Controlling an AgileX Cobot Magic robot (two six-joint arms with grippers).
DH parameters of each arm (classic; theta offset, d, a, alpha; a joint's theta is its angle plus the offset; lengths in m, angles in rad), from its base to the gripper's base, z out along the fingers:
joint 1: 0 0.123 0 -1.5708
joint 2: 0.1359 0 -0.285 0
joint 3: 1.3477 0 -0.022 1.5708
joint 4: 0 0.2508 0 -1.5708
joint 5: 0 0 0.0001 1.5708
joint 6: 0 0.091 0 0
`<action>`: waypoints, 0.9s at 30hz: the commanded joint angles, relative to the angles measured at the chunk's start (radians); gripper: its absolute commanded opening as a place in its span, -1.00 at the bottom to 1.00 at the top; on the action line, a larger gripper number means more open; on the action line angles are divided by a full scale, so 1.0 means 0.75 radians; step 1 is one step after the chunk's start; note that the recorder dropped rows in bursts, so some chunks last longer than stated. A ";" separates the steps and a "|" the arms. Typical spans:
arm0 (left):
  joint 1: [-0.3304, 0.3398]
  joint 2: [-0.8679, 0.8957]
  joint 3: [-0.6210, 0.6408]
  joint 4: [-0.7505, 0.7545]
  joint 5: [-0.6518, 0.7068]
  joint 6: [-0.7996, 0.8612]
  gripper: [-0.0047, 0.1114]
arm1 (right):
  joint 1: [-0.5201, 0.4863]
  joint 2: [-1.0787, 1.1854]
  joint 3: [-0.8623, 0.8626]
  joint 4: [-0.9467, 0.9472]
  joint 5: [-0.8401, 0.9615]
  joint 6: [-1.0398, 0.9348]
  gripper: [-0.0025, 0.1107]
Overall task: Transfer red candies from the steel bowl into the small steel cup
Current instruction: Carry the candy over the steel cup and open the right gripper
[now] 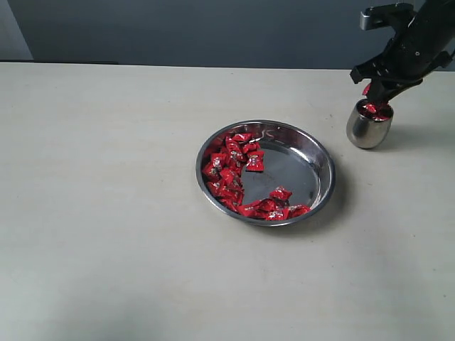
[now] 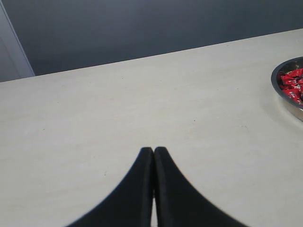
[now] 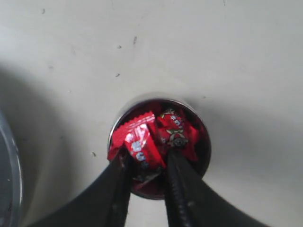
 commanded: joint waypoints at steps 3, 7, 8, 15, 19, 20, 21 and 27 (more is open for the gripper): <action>-0.014 -0.006 -0.001 -0.001 -0.005 -0.007 -0.91 | -0.009 0.028 -0.003 -0.011 -0.011 0.002 -0.95; -0.014 -0.006 -0.001 -0.001 -0.005 -0.007 -0.91 | -0.009 0.056 -0.003 -0.011 -0.005 -0.002 -0.95; -0.014 -0.006 -0.001 -0.001 -0.005 -0.007 -0.91 | -0.009 0.059 0.000 -0.011 -0.005 -0.002 -0.95; -0.014 -0.006 -0.001 -0.001 -0.005 -0.007 -0.91 | -0.009 0.070 0.000 -0.011 -0.005 0.001 -0.95; -0.014 -0.006 -0.001 -0.001 -0.005 -0.007 -0.91 | -0.009 0.070 0.000 -0.011 -0.003 0.001 -0.92; -0.014 -0.006 -0.001 -0.001 -0.005 -0.007 -0.91 | -0.009 0.070 0.000 -0.011 0.003 0.001 -0.86; -0.014 -0.006 -0.001 -0.001 -0.005 -0.007 -0.91 | -0.009 0.070 0.000 -0.011 0.005 0.001 -0.78; -0.014 -0.006 -0.001 -0.001 -0.005 -0.007 -0.91 | -0.009 0.070 0.000 -0.006 0.005 0.001 -0.40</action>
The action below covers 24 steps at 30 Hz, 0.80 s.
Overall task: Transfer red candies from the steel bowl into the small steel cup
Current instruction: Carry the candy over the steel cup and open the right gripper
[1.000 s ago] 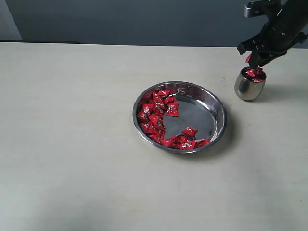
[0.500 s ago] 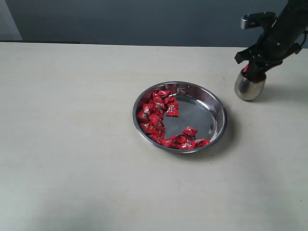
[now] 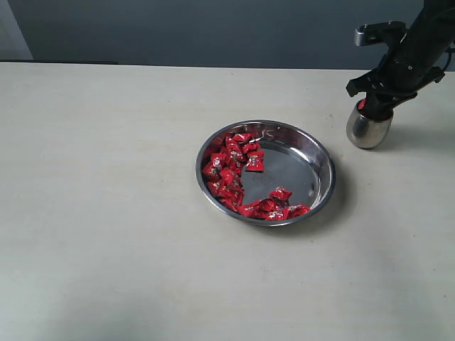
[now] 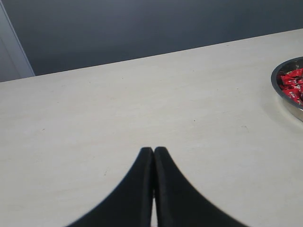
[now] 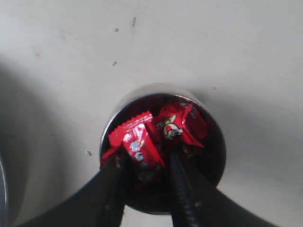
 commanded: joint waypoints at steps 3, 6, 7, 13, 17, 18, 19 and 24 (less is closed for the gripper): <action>-0.014 -0.006 -0.001 -0.001 -0.005 -0.007 -0.91 | -0.007 -0.009 0.000 -0.006 0.002 -0.002 -0.43; -0.014 -0.006 -0.001 -0.001 -0.005 -0.007 -0.91 | -0.007 -0.039 0.000 -0.003 -0.004 0.001 -0.43; -0.014 -0.006 -0.001 -0.001 -0.005 -0.007 -0.91 | -0.007 -0.052 0.000 -0.003 -0.004 0.001 -0.43; -0.014 -0.006 -0.001 -0.001 -0.005 -0.007 -0.91 | -0.007 -0.050 0.000 0.000 0.034 0.001 -0.32; -0.014 -0.006 -0.001 -0.001 -0.005 -0.007 -0.91 | -0.007 -0.050 0.000 -0.003 0.034 0.001 -0.32; -0.014 -0.006 -0.001 -0.001 -0.005 -0.007 -0.91 | -0.007 -0.050 0.000 -0.003 0.028 0.001 -0.32; -0.014 -0.006 -0.001 -0.001 -0.005 -0.007 -0.91 | -0.007 -0.050 0.000 -0.003 0.022 0.001 -0.32; -0.014 -0.006 -0.001 -0.001 -0.005 -0.007 -0.91 | -0.007 -0.073 -0.015 -0.003 0.008 0.001 -0.32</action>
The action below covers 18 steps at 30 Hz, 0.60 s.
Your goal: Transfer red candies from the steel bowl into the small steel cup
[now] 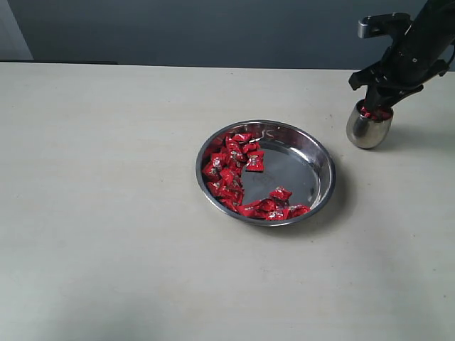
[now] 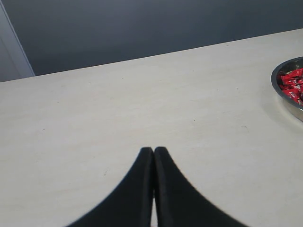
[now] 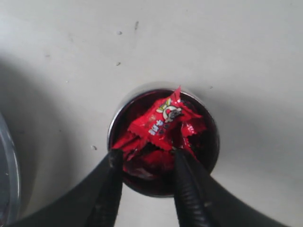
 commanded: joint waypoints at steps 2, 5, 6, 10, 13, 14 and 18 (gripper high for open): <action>-0.014 -0.006 -0.001 -0.001 -0.005 -0.007 -0.91 | -0.007 -0.051 -0.028 -0.003 -0.029 -0.002 -0.32; -0.014 -0.006 -0.001 -0.001 -0.005 -0.007 -0.91 | -0.007 -0.111 -0.031 0.009 -0.029 -0.002 -0.42; -0.014 -0.006 -0.001 -0.001 -0.005 -0.007 -0.91 | -0.006 -0.136 -0.031 0.022 -0.021 -0.002 -0.53; -0.014 -0.006 -0.001 -0.001 -0.005 -0.007 -0.91 | -0.006 -0.251 -0.031 0.155 0.062 -0.018 -0.95; -0.014 -0.006 -0.001 -0.001 -0.005 -0.007 -0.91 | -0.006 -0.344 -0.023 0.305 0.131 -0.067 -0.96; -0.014 -0.006 -0.001 -0.001 -0.005 -0.007 -0.91 | -0.006 -0.380 -0.009 0.371 0.151 -0.092 -0.96; -0.014 -0.006 -0.001 -0.001 -0.005 -0.007 -0.91 | 0.012 -0.584 0.156 0.543 0.110 -0.216 -0.96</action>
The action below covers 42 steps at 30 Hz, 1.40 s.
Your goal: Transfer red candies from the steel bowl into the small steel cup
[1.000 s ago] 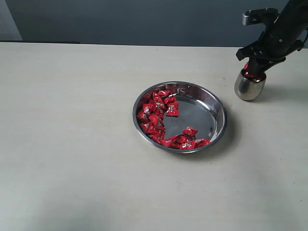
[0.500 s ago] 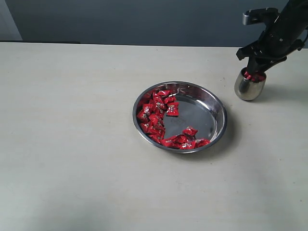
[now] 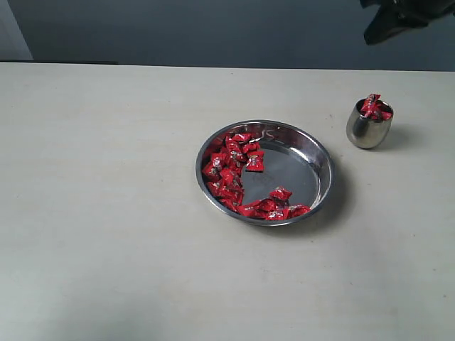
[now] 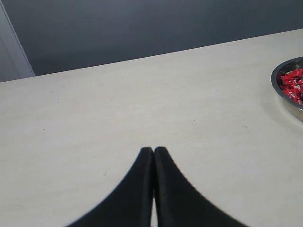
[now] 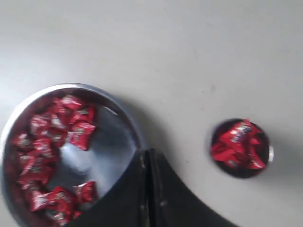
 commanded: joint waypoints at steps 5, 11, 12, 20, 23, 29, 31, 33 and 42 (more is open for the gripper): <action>-0.014 -0.006 -0.001 -0.001 -0.005 -0.007 -0.91 | 0.076 -0.532 0.539 0.108 -0.354 -0.027 -0.96; -0.014 -0.006 -0.001 -0.001 -0.005 -0.007 -0.91 | 0.187 -0.841 1.032 -0.111 -0.743 0.278 -0.97; -0.014 -0.006 -0.001 -0.001 -0.005 -0.007 -0.91 | 0.195 -0.867 1.106 -0.137 -0.775 0.305 -0.97; -0.014 -0.006 -0.001 -0.001 -0.005 -0.007 -0.91 | 0.195 -0.897 1.393 -0.321 -0.789 0.313 -0.97; -0.014 -0.006 -0.001 -0.001 -0.005 -0.007 -0.91 | 0.195 -0.897 1.395 -0.304 -0.802 0.372 -0.97; -0.014 -0.006 -0.001 -0.001 -0.005 -0.007 -0.91 | 0.195 -0.909 1.461 -0.329 -1.106 0.364 -0.97; -0.014 -0.006 -0.001 -0.001 -0.005 -0.007 -0.91 | 0.195 -0.921 1.516 -0.291 -1.209 0.364 -0.97; -0.014 -0.006 -0.001 -0.001 -0.005 -0.007 -0.91 | 0.195 -0.971 1.586 -0.282 -1.292 0.361 -0.97; -0.014 -0.006 -0.001 -0.001 -0.005 -0.007 -0.91 | -0.025 -1.754 2.005 -0.274 -1.341 0.357 -0.97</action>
